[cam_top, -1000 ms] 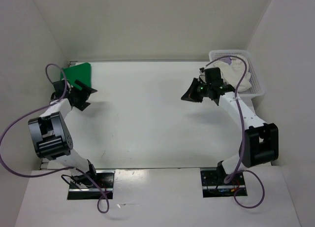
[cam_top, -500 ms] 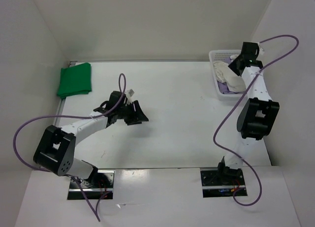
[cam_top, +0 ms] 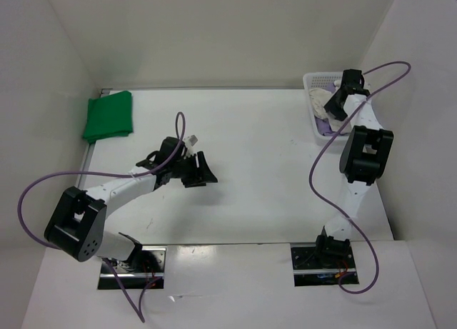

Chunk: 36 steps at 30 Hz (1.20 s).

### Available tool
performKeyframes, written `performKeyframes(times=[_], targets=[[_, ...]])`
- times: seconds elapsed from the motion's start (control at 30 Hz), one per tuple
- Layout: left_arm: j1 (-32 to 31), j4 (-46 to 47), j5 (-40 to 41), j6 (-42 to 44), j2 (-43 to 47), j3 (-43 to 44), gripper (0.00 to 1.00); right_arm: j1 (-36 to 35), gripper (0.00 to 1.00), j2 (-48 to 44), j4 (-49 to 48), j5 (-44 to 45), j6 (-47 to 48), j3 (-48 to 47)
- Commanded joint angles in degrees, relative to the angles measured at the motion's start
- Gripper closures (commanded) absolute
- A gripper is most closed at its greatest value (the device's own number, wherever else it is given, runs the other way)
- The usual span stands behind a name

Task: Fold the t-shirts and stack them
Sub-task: Grab crumpled tshirt from bin with the right arm

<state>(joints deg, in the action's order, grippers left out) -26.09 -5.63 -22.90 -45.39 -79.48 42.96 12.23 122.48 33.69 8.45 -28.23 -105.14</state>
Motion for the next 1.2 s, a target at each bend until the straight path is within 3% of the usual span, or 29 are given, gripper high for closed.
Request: performKeyframes(times=[0.0, 0.1, 0.2, 0.43, 0.57, 0.67, 0.7, 0.8, 0.9, 1.17], targets=[[0.0, 1.3, -0.6, -0.2, 0.3, 0.7, 0.35, -0.3, 0.65, 1.5, -0.5, 0.4, 1.0, -5.2], [0.0, 0.7, -0.6, -0.2, -0.2, 1.8, 0.35, -0.3, 0.9, 0.2, -2.7, -0.1, -0.2, -3.9], [0.0, 0.7, -0.6, -0.8, -0.2, 1.8, 0.35, -0.3, 1.0, -3.8, -4.3, -0.8, -0.2, -1.4], [0.0, 0.7, -0.6, -0.8, -0.2, 2.3, 0.35, -0.3, 1.0, -11.6, -5.0, -5.0, -0.2, 1.8], [0.0, 0.7, -0.6, -0.8, -0.2, 4.1, 0.35, -0.3, 1.0, -21.7, -6.1, -8.1, -0.9, 6.1], [0.0, 0.7, -0.6, -0.8, -0.2, 4.1, 0.35, -0.3, 0.82, -19.6, -3.7, -6.3, 0.5, 3.1], [0.0, 0.2, -0.6, -0.2, -0.2, 4.1, 0.34, -0.3, 0.66, -18.3, -3.0, -6.3, 0.5, 2.4], [0.0, -0.3, -0.6, -0.2, 0.3, 4.1, 0.31, -0.3, 0.53, -12.7, -2.1, -7.2, 1.1, 0.7], [0.0, -1.1, -0.6, 0.3, 0.9, 4.1, 0.31, -0.3, 0.48, -7.6, -1.6, -7.2, 1.1, -0.8], [0.0, -1.1, -0.6, -0.2, 1.6, 2.2, 0.31, -0.3, 0.47, 1.6, -2.1, -10.4, 1.1, -6.4]])
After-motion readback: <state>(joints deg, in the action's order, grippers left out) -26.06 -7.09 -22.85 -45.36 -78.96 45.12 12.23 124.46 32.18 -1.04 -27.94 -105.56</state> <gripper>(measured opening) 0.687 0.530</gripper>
